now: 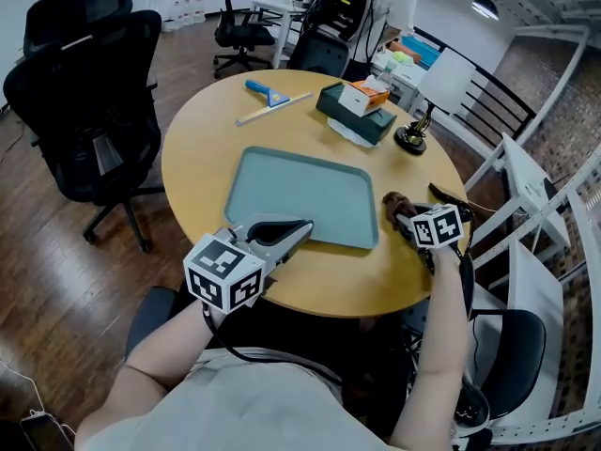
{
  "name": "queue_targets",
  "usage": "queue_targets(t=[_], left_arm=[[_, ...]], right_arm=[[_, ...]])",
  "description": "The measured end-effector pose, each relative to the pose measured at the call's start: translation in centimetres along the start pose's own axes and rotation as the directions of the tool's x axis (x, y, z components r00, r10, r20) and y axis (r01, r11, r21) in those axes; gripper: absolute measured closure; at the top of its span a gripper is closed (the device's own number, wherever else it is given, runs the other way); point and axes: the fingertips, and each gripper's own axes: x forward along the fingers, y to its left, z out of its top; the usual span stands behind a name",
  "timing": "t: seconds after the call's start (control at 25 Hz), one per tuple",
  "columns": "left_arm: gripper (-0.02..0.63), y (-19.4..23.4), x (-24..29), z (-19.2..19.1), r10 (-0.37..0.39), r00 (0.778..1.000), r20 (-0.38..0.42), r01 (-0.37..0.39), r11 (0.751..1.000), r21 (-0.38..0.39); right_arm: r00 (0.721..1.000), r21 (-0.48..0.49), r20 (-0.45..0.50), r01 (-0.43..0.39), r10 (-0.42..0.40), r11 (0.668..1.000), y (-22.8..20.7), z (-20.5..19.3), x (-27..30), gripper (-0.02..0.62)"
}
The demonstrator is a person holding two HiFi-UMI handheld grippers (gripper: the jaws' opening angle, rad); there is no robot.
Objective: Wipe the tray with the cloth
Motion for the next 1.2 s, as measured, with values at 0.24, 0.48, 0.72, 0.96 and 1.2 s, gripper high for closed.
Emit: queue_targets(t=[0.24,0.48,0.72,0.96,1.2], left_arm=[[0.606,0.3,-0.1,-0.3,0.007,1.000,-0.005,-0.007,1.000,-0.004],[0.606,0.7,-0.1,-0.3,0.013,1.000,-0.003,-0.013,1.000,-0.016],[0.606,0.7,0.0,-0.4,0.020,1.000,-0.012,-0.020,1.000,0.001],[0.606,1.2,-0.1,-0.7,0.033,0.999,-0.025,-0.032,0.999,0.013],[0.606,1.3,-0.1,-0.7,0.035,0.999,-0.028,-0.034,0.999,0.017]], right_arm=[[0.994,0.010,0.094,0.049,-0.050,0.999,-0.7,1.8,-2.1,0.383],[0.929,-0.045,0.370,0.032,-0.014,0.998,3.3,9.5,-8.8,0.389],[0.807,-0.146,0.537,-0.196,0.244,0.970,14.7,12.5,-10.8,0.510],[0.756,-0.132,0.571,-0.300,0.320,0.945,20.1,12.1,-9.6,0.592],[0.750,-0.138,0.573,-0.311,0.332,0.940,21.5,11.7,-9.0,0.594]])
